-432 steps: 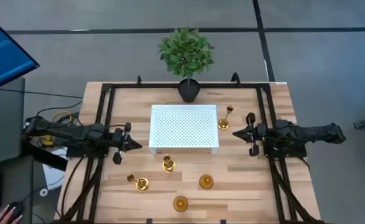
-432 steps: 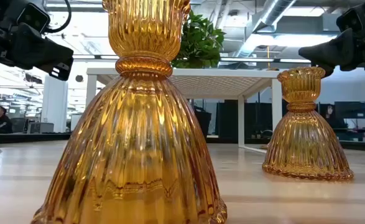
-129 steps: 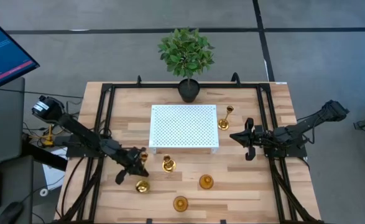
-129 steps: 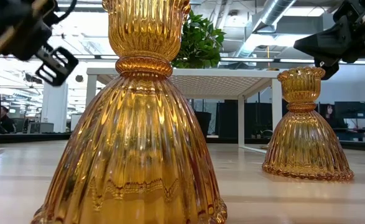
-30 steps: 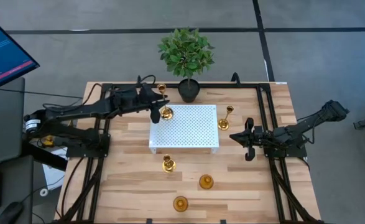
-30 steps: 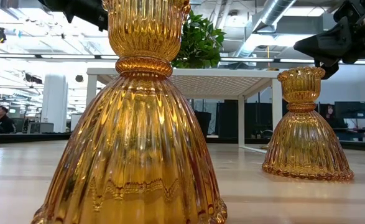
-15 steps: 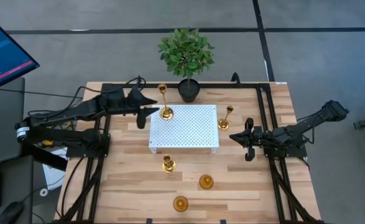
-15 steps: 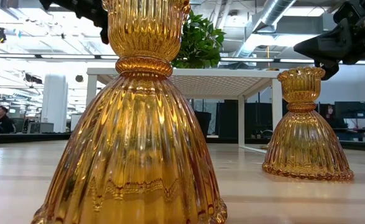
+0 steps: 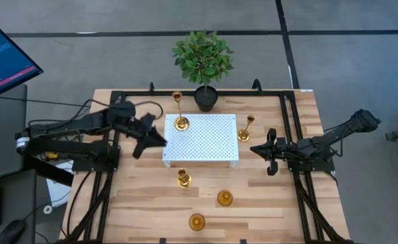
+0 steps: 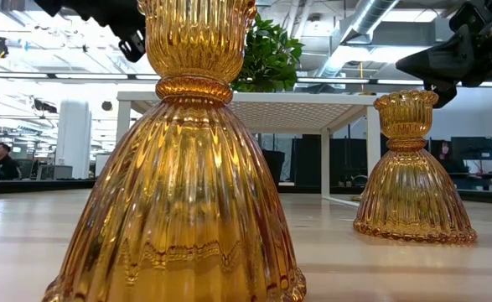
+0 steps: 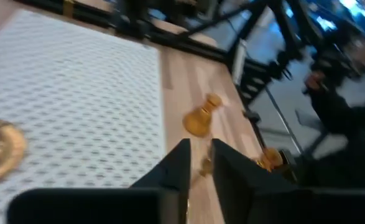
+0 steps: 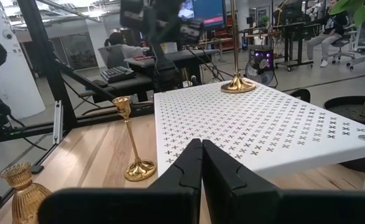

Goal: Pick & Place candle stick holders
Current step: Put the top gold candle holder on the shelf

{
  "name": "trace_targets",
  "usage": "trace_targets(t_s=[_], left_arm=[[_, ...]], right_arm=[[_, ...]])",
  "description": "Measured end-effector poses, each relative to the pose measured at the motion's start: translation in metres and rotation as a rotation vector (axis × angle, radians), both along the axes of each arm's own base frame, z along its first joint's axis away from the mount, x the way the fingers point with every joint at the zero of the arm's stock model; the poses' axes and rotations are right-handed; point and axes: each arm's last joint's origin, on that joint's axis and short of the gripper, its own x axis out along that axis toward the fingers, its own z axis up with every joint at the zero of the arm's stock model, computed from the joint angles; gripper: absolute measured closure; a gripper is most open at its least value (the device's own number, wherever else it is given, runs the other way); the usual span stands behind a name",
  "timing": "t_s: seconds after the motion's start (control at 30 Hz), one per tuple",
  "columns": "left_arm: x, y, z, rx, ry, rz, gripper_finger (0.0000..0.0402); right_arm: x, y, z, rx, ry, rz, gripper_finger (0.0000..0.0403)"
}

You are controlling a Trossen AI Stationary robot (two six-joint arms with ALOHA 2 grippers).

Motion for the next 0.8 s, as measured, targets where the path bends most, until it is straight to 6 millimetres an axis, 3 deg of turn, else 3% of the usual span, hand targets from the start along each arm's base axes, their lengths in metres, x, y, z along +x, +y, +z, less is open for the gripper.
trace_targets(t_s=[0.2, 0.5, 0.8], left_arm=[[0.005, -0.022, -0.007, 0.122, -0.09, -0.166, 0.0396], [0.005, -0.049, -0.001, 0.202, -0.183, -0.153, 0.0397], [0.006, -0.062, -0.004, 0.208, -0.164, -0.193, 0.0397]], right_arm=[[0.0, 0.0, 0.0, 0.0, 0.0, 0.0, 0.0403], [0.0, -0.003, -0.002, -0.011, 0.02, -0.088, 0.0403], [-0.004, -0.008, -0.023, 0.023, 0.181, -0.261, 0.0403]])
